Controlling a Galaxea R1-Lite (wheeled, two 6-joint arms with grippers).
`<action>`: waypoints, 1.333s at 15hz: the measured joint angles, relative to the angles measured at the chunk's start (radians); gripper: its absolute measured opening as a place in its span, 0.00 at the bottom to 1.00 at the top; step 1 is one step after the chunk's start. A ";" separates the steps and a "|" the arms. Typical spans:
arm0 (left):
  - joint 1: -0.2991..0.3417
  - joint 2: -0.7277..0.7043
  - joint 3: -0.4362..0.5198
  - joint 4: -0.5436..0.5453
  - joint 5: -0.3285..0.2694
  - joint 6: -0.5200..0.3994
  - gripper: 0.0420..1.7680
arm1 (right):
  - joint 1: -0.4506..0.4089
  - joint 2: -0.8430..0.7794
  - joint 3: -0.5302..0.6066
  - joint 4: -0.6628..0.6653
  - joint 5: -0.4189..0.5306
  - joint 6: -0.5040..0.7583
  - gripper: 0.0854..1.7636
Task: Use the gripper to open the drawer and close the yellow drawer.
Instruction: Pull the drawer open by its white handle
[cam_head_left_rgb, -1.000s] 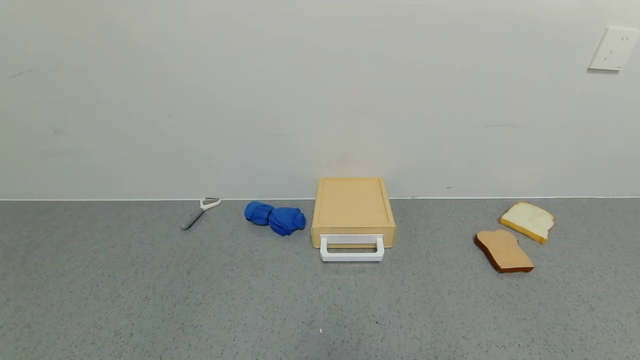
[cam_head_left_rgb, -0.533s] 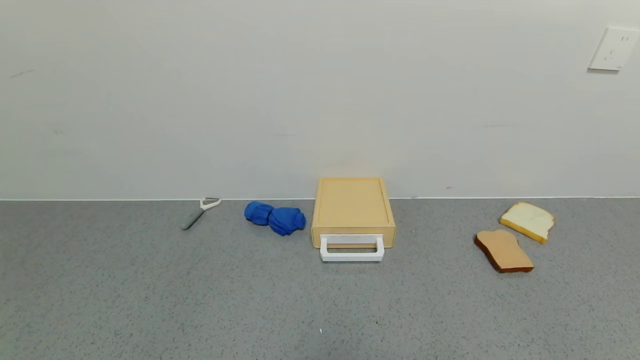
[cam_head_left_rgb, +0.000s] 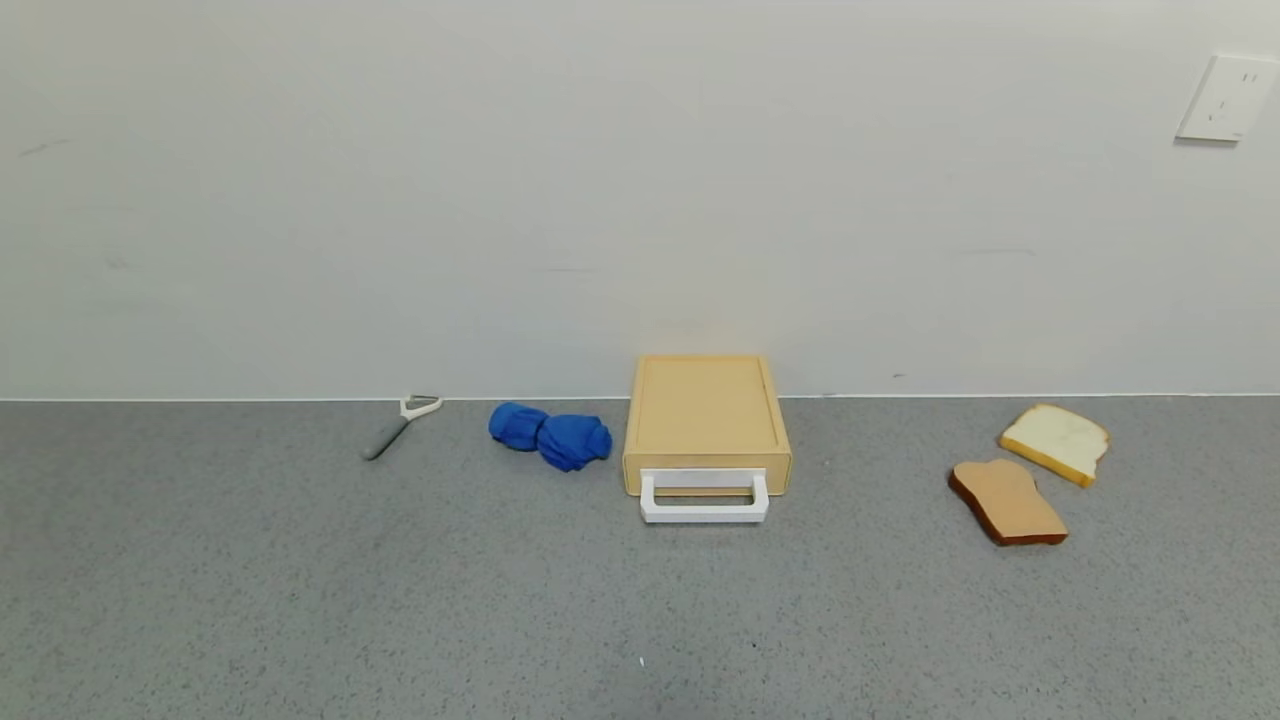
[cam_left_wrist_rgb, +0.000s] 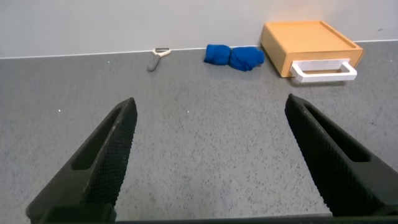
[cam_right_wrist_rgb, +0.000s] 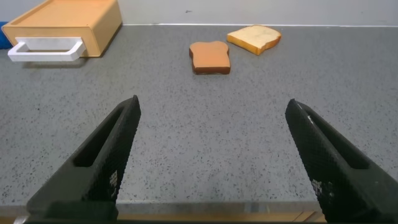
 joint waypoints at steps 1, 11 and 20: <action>-0.004 0.051 -0.049 0.001 0.000 0.001 0.97 | 0.000 0.000 0.000 0.000 0.000 0.000 0.97; -0.087 0.812 -0.587 0.141 -0.140 0.135 0.97 | 0.000 0.000 0.000 0.000 0.000 0.000 0.97; -0.356 1.400 -0.972 0.179 -0.207 0.166 0.97 | 0.000 0.000 0.000 0.000 0.013 0.000 0.97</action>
